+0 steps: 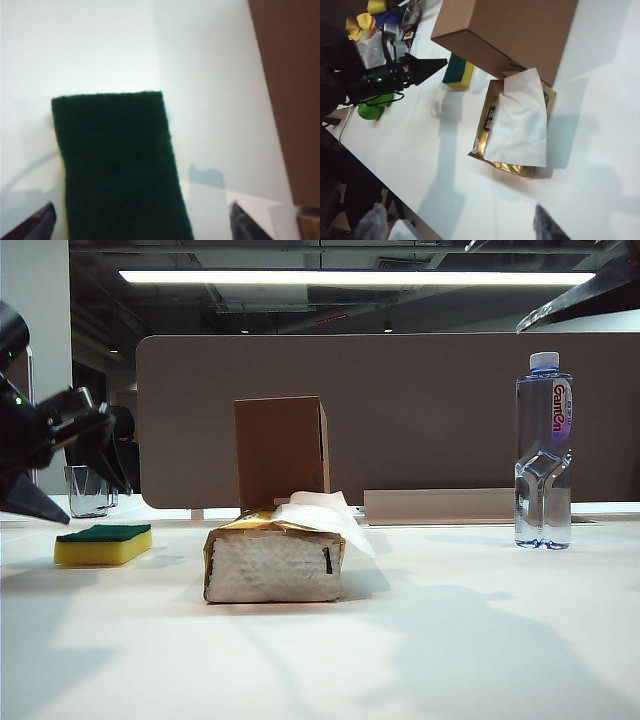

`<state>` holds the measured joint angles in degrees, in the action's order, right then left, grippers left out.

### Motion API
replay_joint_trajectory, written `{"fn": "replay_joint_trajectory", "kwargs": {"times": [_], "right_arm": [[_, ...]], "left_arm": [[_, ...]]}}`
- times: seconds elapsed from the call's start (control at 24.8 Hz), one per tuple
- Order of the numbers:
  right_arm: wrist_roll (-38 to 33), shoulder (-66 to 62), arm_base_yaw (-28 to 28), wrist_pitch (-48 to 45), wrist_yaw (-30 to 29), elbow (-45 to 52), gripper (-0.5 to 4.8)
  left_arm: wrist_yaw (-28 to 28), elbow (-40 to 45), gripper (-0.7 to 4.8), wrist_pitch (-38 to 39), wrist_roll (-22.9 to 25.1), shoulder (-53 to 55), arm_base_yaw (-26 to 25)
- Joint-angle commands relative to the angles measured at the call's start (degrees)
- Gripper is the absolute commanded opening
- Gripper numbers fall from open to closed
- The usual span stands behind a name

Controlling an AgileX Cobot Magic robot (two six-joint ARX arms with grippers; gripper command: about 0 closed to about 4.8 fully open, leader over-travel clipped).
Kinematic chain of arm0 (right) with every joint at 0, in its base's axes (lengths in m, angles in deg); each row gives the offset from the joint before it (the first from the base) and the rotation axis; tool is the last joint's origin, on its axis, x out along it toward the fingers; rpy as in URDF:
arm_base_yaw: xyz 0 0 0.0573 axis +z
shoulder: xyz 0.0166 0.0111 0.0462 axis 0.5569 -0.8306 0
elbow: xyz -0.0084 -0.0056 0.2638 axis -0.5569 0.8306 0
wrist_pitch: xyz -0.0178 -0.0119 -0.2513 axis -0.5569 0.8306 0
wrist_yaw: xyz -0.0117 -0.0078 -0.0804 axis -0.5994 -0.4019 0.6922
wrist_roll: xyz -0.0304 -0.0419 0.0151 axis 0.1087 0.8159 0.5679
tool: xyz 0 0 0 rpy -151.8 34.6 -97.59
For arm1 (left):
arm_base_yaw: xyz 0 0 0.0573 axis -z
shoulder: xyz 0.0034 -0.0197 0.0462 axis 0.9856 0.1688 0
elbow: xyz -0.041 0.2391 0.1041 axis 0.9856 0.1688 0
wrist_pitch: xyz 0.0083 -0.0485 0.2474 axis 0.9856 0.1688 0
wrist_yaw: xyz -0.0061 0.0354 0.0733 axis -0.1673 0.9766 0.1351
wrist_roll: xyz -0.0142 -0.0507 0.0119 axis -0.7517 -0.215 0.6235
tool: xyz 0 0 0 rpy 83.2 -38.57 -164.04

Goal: Move the sponge from left to right to wipe the table, avoiding obstacles on the table, and finally reaching the bottle of mineral water.

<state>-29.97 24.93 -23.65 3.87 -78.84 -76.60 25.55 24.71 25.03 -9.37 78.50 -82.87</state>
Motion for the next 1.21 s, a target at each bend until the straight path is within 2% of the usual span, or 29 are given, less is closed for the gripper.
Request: {"fn": "replay_joint_trajectory", "kwargs": {"times": [0.04, 0.36, 0.85, 0.89, 0.97, 1.05, 1.09, 1.21], "right_arm": [[0.35, -0.48, 0.96, -0.74, -0.33, -0.42, 3.78], [0.37, -0.50, 3.26, -0.76, -0.31, -0.42, 3.78], [0.35, -0.55, 3.28, -0.76, 0.11, -0.42, 3.77], [0.35, -0.55, 3.30, -0.76, 0.11, -0.42, 3.77], [0.35, -0.55, 3.30, -0.76, 0.11, -0.42, 3.77], [0.35, -0.55, 3.30, -0.76, 0.13, -0.42, 3.77], [0.35, -0.55, 3.30, -0.76, 0.13, -0.42, 3.77], [0.35, -0.55, 3.30, -0.76, 0.11, -0.42, 3.77]], "left_arm": [[-0.07, -0.76, 4.79, -1.99, 0.22, 2.23, -0.04], [2.29, -0.79, 4.79, -6.84, 0.20, 4.92, -0.07], [2.34, -0.79, 4.79, -7.67, 0.22, 7.28, -0.04], [2.32, -0.79, 4.56, -7.69, 0.22, 7.28, -0.04], [2.34, -0.79, 4.48, -7.72, 0.22, 7.28, -0.04], [2.34, -0.79, 3.89, -7.72, 0.22, 7.28, -0.04], [2.34, -0.79, 3.33, -7.72, 0.22, 7.28, -0.04], [2.32, -0.79, 2.67, -7.72, 0.22, 7.39, -0.02]]}}
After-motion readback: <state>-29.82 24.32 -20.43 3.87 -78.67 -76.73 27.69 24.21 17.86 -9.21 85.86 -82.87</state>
